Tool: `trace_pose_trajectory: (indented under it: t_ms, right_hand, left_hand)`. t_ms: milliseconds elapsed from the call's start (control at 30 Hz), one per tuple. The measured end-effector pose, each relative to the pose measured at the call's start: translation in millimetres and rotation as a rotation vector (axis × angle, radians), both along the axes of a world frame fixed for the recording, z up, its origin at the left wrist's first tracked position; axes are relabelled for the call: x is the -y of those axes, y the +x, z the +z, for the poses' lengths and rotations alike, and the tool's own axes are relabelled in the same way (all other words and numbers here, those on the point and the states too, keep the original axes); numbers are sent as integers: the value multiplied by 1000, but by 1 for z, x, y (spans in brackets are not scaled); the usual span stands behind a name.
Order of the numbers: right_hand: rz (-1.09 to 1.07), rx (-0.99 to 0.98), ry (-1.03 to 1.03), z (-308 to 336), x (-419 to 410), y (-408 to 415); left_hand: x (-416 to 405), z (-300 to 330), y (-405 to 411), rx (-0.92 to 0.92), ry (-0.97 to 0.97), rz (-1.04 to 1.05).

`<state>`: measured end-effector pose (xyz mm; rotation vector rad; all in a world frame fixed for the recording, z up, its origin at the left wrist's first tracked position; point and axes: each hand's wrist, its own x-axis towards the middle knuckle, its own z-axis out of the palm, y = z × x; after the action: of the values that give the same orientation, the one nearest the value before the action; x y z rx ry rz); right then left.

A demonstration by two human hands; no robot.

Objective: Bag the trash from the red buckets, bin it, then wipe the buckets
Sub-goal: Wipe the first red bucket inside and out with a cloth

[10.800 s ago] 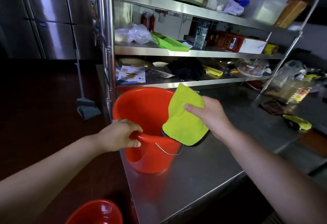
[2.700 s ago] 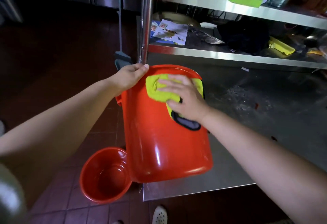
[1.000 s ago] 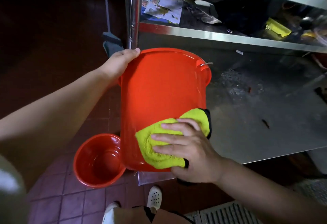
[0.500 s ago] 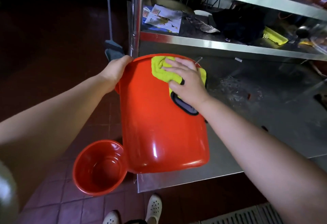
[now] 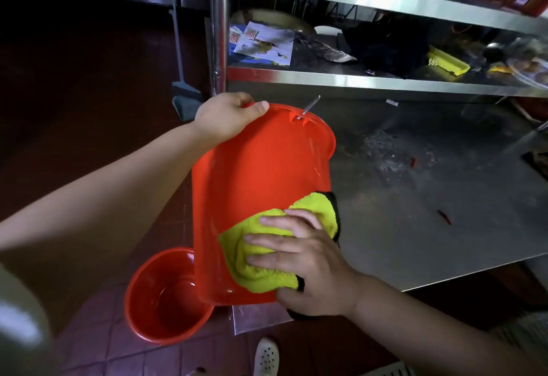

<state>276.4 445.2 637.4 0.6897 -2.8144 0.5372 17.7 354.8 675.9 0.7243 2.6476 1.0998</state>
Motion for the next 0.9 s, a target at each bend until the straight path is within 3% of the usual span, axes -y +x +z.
trace_pose_trajectory:
  t_ms: [133,500,700,900]
  right_hand:
    - [2,-54,-19,5,-14,-25]
    - [-380,-62,-319,28,-47,-126]
    - [-255,-76,-189,16,-13,-72]
    - [4,-61,-128,-10,16,-10]
  left_hand:
    - [1,-1,0,-1,37,-13]
    - [23,-9,-6,132,211,14]
    - [48,-16,-2,289,432,34]
    - [64,-10,7,363,481,35]
